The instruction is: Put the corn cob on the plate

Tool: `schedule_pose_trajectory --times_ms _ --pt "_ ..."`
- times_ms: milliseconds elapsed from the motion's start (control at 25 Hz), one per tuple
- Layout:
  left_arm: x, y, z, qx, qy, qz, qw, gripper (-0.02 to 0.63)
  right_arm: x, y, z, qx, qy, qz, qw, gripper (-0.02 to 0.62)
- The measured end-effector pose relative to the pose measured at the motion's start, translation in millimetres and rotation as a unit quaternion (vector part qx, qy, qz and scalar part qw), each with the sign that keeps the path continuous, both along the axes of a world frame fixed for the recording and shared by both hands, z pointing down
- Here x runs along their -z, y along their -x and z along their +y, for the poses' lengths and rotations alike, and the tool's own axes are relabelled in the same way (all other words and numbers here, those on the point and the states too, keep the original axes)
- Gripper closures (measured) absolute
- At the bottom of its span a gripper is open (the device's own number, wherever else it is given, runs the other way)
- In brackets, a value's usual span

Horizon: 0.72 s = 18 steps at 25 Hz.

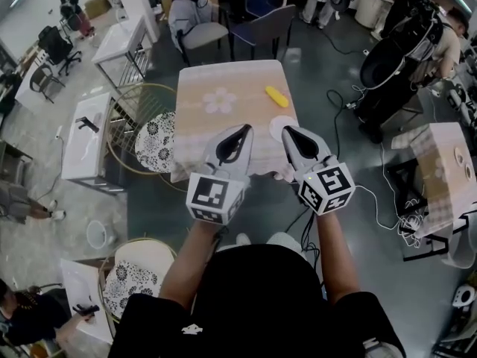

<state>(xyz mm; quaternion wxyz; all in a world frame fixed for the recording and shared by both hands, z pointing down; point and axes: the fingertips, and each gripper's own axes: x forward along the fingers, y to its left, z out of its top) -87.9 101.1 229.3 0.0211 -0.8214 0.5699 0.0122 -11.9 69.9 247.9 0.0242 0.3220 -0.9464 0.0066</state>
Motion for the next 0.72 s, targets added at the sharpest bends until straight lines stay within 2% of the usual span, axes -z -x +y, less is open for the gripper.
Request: schedule_pose_trajectory --times_ms 360,720 --pt "-6 14 -7 -0.006 0.003 0.006 1.0 0.598 2 8 -11 -0.016 -0.009 0.003 1.0 0.594" --pt "-21 15 -27 -0.008 0.02 0.003 0.9998 0.598 -5 2 -40 -0.034 0.006 -0.007 0.999 0.594"
